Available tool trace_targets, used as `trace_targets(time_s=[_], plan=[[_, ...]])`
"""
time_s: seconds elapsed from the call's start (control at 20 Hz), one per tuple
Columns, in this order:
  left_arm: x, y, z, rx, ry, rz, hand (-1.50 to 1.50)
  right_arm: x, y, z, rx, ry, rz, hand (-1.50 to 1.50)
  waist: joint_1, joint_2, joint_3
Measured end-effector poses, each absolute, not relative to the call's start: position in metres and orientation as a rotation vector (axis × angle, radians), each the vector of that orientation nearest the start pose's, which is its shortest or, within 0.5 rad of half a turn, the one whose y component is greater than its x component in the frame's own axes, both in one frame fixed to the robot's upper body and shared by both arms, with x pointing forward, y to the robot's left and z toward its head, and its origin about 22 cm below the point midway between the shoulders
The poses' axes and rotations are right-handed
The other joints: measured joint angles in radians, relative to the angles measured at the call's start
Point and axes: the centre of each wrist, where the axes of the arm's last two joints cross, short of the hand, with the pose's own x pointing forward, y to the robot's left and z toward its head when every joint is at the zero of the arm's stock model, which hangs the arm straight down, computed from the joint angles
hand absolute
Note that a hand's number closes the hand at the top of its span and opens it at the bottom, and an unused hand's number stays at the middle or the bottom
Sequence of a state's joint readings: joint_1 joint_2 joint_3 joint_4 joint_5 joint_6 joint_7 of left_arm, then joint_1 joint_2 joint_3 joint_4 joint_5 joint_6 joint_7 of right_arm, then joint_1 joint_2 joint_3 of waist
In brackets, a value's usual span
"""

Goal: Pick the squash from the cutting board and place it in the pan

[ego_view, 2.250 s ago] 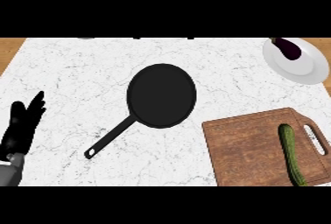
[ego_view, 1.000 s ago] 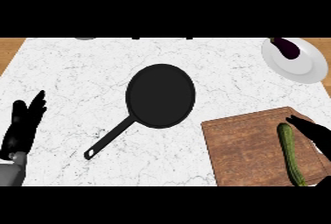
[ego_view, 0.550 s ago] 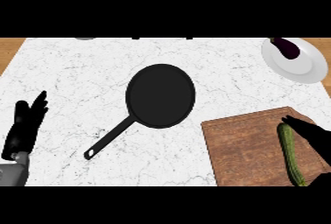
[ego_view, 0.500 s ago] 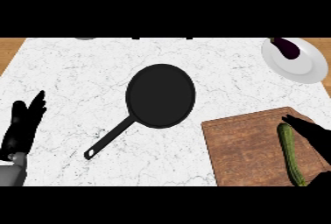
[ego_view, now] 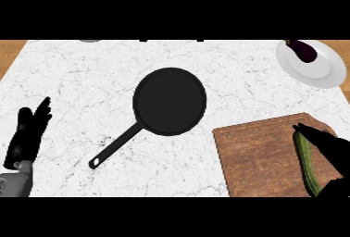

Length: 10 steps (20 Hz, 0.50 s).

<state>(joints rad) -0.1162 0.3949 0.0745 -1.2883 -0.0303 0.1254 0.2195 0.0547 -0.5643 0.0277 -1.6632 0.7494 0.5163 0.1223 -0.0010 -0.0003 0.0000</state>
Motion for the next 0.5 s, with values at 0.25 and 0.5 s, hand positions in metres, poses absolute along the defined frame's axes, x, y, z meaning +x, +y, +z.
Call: trace_targets(time_s=[0.25,0.5], plan=[[0.273,0.353,0.005,0.491,-1.199,-0.093,0.00,0.238,-0.341,0.044,-0.688,-0.877,1.268,-1.50,0.001,0.000,-0.001],[0.269,0.351,0.008,0.491,-1.205,-0.094,0.00,0.245,-0.335,0.039,-0.719,-0.898,1.302,1.50,0.003,-0.002,-0.004]])
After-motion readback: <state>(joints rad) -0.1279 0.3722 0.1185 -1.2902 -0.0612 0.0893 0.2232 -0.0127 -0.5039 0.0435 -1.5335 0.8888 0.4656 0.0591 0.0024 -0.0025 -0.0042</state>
